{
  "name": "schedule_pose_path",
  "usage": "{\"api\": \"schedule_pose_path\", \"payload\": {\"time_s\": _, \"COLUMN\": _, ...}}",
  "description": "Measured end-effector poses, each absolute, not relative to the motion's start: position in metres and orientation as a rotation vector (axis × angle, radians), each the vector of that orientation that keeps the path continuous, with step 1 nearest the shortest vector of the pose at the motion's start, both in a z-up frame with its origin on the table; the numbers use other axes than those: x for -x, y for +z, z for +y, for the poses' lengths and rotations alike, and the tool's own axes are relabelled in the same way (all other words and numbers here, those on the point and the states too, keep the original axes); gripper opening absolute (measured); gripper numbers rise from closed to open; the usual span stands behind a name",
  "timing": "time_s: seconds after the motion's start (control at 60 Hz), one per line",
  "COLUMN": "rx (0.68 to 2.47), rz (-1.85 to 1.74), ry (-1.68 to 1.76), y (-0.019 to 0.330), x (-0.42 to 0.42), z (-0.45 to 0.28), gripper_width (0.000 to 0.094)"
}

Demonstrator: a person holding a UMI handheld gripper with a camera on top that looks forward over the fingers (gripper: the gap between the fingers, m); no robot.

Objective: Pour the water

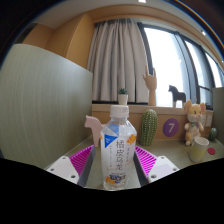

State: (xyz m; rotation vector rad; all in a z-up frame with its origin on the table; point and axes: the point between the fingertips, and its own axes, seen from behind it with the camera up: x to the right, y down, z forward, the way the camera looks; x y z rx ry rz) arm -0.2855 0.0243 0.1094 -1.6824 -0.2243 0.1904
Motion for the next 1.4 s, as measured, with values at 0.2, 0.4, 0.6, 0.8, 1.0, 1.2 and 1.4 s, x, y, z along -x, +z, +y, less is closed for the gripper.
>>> {"api": "schedule_pose_path", "payload": {"time_s": 0.2, "rx": 1.649, "rz": -0.193, "ry": 0.193, "y": 0.113, "x": 0.278, "z": 0.029, "gripper_width": 0.0456}}
{"api": "schedule_pose_path", "payload": {"time_s": 0.4, "rx": 1.628, "rz": -0.164, "ry": 0.239, "y": 0.113, "x": 0.277, "z": 0.028, "gripper_width": 0.0352}}
{"api": "schedule_pose_path", "payload": {"time_s": 0.6, "rx": 1.66, "rz": -0.083, "ry": 0.282, "y": 0.116, "x": 0.259, "z": 0.038, "gripper_width": 0.0353}}
{"api": "schedule_pose_path", "payload": {"time_s": 0.8, "rx": 1.607, "rz": 0.228, "ry": 0.537, "y": 0.156, "x": 0.192, "z": 0.065, "gripper_width": 0.0353}}
{"api": "schedule_pose_path", "payload": {"time_s": 1.0, "rx": 1.438, "rz": 0.629, "ry": 0.871, "y": 0.183, "x": 0.112, "z": 0.098, "gripper_width": 0.0353}}
{"api": "schedule_pose_path", "payload": {"time_s": 1.2, "rx": 1.168, "rz": 1.037, "ry": 1.208, "y": 0.189, "x": 0.045, "z": 0.119, "gripper_width": 0.0353}}
{"api": "schedule_pose_path", "payload": {"time_s": 1.4, "rx": 0.9, "rz": 1.331, "ry": 1.467, "y": 0.188, "x": 0.009, "z": 0.137, "gripper_width": 0.0352}}
